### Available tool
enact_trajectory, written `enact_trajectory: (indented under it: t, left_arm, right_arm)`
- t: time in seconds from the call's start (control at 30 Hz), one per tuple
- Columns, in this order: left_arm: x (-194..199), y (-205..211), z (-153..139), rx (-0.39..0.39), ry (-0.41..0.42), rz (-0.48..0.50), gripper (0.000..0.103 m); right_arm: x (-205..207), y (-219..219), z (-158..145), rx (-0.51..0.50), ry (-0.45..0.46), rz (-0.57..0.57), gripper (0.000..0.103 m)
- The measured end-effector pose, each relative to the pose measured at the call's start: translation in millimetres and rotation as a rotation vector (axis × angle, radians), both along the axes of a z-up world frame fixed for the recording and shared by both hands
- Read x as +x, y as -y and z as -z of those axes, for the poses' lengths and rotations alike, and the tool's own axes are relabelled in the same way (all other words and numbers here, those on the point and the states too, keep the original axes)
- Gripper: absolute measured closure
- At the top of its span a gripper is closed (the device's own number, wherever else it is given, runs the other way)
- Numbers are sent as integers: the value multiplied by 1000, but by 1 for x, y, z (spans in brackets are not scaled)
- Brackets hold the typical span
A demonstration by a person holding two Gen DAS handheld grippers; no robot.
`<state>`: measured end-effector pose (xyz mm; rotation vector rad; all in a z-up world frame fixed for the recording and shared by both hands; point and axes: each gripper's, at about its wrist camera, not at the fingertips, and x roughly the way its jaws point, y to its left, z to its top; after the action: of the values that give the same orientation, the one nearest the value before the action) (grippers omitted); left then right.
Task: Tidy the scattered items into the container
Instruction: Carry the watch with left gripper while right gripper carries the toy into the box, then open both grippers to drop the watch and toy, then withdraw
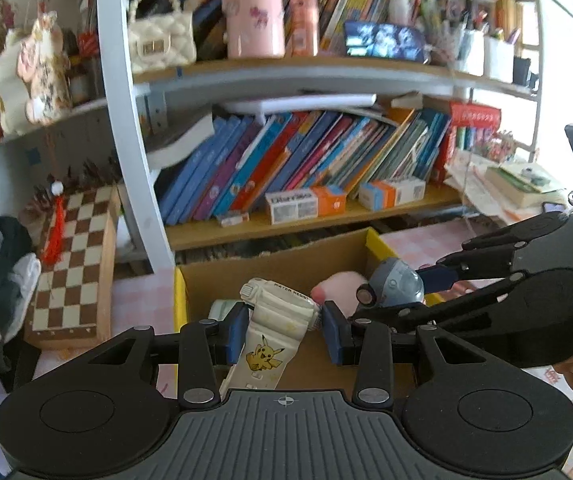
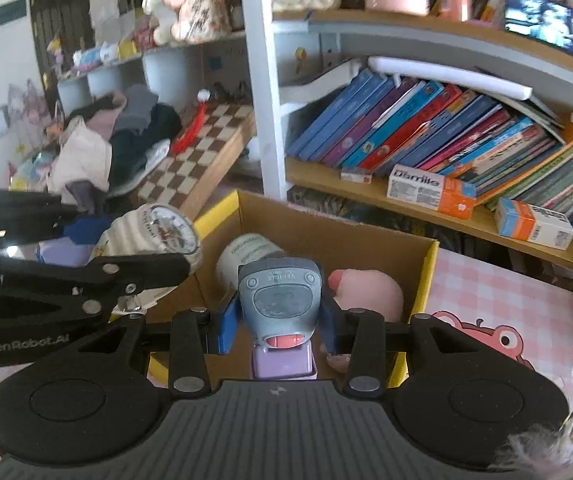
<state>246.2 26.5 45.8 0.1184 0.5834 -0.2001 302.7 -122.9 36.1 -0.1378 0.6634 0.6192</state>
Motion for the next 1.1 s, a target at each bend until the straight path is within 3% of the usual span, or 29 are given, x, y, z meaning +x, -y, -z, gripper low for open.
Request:
enact_trajectory:
  t: [0.27, 0.57, 0.83, 1.1]
  left_arm:
    - [40, -12, 31, -8, -140, -14, 65]
    - [65, -18, 64, 23, -315, 24, 66]
    - [75, -16, 66, 71, -346, 46, 66]
    - [76, -11, 68, 111, -346, 39, 64]
  right_arm:
    - [38, -21, 30, -113, -89, -85, 65]
    - [64, -48, 65, -297, -183, -303, 65]
    - [74, -71, 79, -412, -181, -464, 64]
    - [83, -76, 81, -431, -212, -470, 63]
